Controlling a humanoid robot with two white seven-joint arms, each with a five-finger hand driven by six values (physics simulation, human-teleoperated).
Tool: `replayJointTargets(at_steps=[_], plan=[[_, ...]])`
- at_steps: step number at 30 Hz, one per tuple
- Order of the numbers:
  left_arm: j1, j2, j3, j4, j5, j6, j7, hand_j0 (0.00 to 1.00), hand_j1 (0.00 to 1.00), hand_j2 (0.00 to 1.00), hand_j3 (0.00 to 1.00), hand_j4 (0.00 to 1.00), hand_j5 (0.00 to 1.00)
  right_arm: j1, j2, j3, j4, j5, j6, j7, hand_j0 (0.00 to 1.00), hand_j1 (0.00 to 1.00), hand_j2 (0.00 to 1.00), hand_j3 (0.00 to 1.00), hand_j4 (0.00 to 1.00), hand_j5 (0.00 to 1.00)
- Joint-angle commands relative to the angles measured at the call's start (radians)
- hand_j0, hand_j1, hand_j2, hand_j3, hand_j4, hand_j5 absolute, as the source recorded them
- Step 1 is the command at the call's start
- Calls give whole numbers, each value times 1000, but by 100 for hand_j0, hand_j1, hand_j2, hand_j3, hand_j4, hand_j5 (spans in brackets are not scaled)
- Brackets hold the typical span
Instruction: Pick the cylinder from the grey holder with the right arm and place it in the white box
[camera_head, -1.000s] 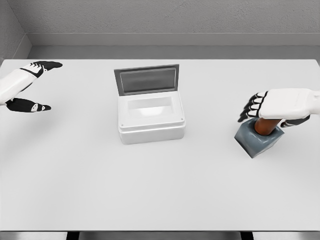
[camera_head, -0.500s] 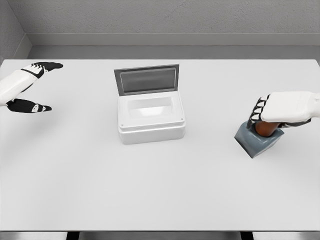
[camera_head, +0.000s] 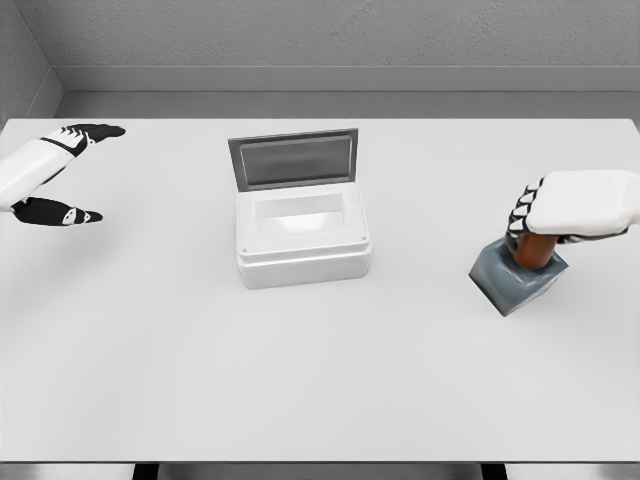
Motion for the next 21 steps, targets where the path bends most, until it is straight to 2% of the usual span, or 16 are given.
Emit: replayJointTargets(at_steps=[1, 2, 15, 21], plan=[[0, 1, 1, 0, 7, 1, 1, 100, 100, 100, 100, 100, 100, 0, -2, -4, 0, -2, 2, 0, 52, 52, 52, 52, 52, 52], [0, 1, 1, 0, 7, 1, 1, 100, 100, 100, 100, 100, 100, -9, -2, -4, 0, -4, 2, 0, 49, 49, 49, 49, 49, 49], [-2, 0, -1, 0, 7, 1, 1, 100, 100, 100, 100, 100, 100, -57, 18, -6, 1, -7, 2, 0, 46, 46, 46, 46, 46, 46], [-2, -6, -1, 0, 7, 1, 1, 100, 100, 100, 100, 100, 100, -75, 64, -6, 4, -4, 2, 0, 46, 46, 46, 46, 46, 46]])
